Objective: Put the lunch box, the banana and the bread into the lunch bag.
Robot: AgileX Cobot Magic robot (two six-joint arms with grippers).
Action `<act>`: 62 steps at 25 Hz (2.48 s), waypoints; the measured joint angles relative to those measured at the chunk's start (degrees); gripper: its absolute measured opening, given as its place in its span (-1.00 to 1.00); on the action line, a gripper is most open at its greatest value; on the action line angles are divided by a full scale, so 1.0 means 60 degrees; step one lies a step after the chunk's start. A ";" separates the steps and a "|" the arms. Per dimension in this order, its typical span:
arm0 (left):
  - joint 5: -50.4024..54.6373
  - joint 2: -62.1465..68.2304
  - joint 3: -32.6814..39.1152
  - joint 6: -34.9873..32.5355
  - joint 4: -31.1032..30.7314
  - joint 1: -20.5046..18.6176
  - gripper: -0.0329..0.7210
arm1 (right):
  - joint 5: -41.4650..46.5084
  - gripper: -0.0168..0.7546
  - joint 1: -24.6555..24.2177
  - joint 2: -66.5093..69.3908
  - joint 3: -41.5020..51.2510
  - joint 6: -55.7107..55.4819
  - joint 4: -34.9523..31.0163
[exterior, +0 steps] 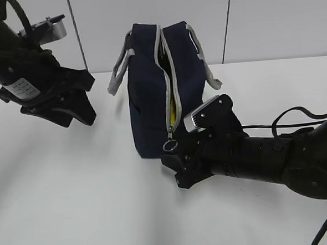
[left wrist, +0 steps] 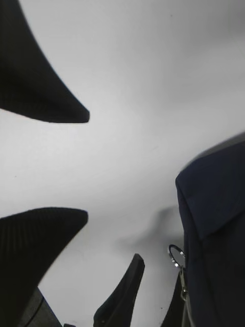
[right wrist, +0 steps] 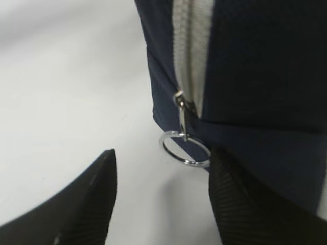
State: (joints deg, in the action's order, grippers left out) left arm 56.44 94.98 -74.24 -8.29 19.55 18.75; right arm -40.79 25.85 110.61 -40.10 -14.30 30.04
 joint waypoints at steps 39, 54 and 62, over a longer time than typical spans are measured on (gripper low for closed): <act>-0.0135 0.0186 0.0000 0.0000 -0.0010 0.0000 0.10 | 0.0041 -0.80 -0.0026 0.0741 -0.0720 -0.0086 -0.0516; -0.0135 0.0186 0.0000 0.0000 -0.0010 0.0000 0.10 | 0.0469 -1.00 -0.0026 0.0246 -0.0516 -0.0101 -0.0397; -0.0135 0.0186 0.0000 0.0000 0.0008 0.0000 0.10 | 0.0933 -1.00 -0.0026 -0.0197 -0.0501 -0.0101 0.0050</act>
State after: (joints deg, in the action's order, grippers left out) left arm 55.63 96.10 -74.24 -8.29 19.59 18.75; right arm -35.19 25.70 109.43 -43.11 -14.91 30.34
